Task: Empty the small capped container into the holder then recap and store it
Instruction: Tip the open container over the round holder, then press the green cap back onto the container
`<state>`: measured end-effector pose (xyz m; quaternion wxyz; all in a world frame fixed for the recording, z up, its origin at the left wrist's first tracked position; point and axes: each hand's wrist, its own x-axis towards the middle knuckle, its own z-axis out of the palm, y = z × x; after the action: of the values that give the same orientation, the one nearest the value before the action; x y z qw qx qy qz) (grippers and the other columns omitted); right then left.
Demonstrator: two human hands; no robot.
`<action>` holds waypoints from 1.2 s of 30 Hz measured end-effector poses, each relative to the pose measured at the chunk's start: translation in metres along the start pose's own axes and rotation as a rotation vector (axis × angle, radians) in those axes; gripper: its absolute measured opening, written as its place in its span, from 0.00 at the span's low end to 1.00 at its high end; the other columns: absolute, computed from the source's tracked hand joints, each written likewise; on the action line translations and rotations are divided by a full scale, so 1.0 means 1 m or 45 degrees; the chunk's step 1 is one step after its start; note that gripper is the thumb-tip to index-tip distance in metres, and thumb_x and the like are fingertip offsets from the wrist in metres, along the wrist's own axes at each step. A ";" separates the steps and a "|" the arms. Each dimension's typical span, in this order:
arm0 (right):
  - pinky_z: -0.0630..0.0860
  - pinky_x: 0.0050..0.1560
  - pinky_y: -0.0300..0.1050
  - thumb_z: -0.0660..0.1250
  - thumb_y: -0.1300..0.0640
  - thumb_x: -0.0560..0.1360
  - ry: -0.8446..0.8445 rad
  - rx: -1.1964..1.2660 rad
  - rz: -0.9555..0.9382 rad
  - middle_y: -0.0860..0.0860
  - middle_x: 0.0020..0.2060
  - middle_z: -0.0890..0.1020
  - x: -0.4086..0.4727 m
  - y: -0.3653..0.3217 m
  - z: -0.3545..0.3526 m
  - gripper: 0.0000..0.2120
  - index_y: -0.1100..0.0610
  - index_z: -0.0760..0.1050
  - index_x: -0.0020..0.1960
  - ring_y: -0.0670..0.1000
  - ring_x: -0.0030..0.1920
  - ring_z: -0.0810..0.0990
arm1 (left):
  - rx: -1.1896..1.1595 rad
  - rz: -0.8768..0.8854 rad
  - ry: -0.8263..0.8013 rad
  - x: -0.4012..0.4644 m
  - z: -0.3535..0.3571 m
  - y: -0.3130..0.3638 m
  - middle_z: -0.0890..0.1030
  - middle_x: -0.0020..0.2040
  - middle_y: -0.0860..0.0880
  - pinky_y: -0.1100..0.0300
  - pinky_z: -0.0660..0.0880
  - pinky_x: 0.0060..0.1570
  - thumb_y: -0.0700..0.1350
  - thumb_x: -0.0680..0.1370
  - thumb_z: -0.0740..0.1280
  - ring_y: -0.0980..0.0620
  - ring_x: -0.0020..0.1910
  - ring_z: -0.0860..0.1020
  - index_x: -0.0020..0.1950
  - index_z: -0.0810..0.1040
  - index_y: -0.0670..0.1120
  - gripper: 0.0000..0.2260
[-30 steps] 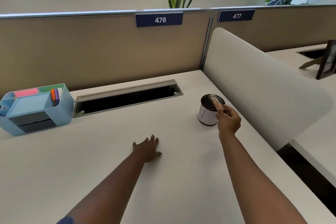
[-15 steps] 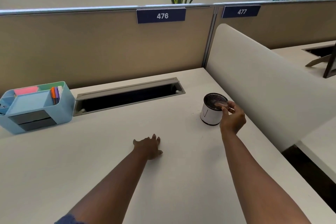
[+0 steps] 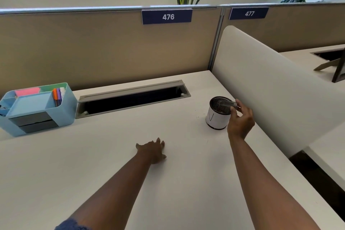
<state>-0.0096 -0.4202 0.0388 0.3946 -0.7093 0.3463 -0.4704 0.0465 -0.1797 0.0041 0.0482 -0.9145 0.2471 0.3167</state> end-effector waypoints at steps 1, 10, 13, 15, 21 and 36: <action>0.64 0.43 0.15 0.66 0.70 0.70 0.004 0.009 -0.014 0.65 0.51 0.79 -0.001 0.001 0.000 0.15 0.63 0.77 0.57 0.60 0.51 0.79 | -0.004 -0.004 0.000 0.000 0.000 0.000 0.47 0.79 0.53 0.36 0.50 0.73 0.55 0.79 0.55 0.50 0.77 0.53 0.76 0.46 0.51 0.29; 0.69 0.41 0.27 0.68 0.66 0.70 0.041 0.148 0.172 0.61 0.53 0.80 -0.007 -0.010 -0.006 0.12 0.62 0.78 0.54 0.56 0.47 0.81 | -0.041 0.060 -0.006 -0.001 -0.003 -0.004 0.46 0.79 0.51 0.37 0.45 0.74 0.58 0.80 0.52 0.48 0.78 0.48 0.76 0.47 0.52 0.28; 0.76 0.49 0.41 0.70 0.63 0.70 -0.044 0.282 0.304 0.59 0.50 0.83 -0.017 -0.029 0.003 0.11 0.60 0.79 0.52 0.56 0.46 0.82 | -0.339 0.156 0.233 -0.005 -0.009 -0.004 0.49 0.79 0.48 0.44 0.46 0.76 0.56 0.80 0.54 0.49 0.78 0.47 0.76 0.51 0.50 0.27; 0.82 0.42 0.41 0.69 0.63 0.71 -0.187 0.532 0.460 0.59 0.45 0.82 -0.029 -0.043 0.011 0.11 0.63 0.78 0.53 0.50 0.39 0.80 | -0.723 0.198 0.410 -0.012 -0.016 -0.003 0.55 0.78 0.47 0.52 0.51 0.76 0.54 0.80 0.57 0.49 0.77 0.53 0.75 0.56 0.47 0.26; 0.80 0.31 0.33 0.67 0.61 0.73 -0.764 0.924 0.966 0.54 0.33 0.79 -0.097 -0.082 0.030 0.04 0.61 0.78 0.41 0.48 0.32 0.79 | -1.748 0.261 0.510 -0.047 -0.041 -0.012 0.72 0.70 0.47 0.51 0.65 0.69 0.52 0.77 0.63 0.48 0.70 0.68 0.69 0.69 0.43 0.23; 0.71 0.61 0.46 0.71 0.57 0.70 -1.789 -0.679 -0.489 0.56 0.59 0.76 -0.191 -0.070 0.059 0.22 0.52 0.73 0.63 0.55 0.60 0.74 | -2.002 -0.029 1.087 -0.097 -0.023 -0.093 0.80 0.58 0.39 0.57 0.72 0.51 0.42 0.75 0.68 0.48 0.51 0.76 0.61 0.77 0.39 0.15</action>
<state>-0.0066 -0.2105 0.0115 0.2491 -0.9598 -0.0128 0.1289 0.0387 -0.0634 0.0742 -0.6854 -0.7256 -0.0537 0.0267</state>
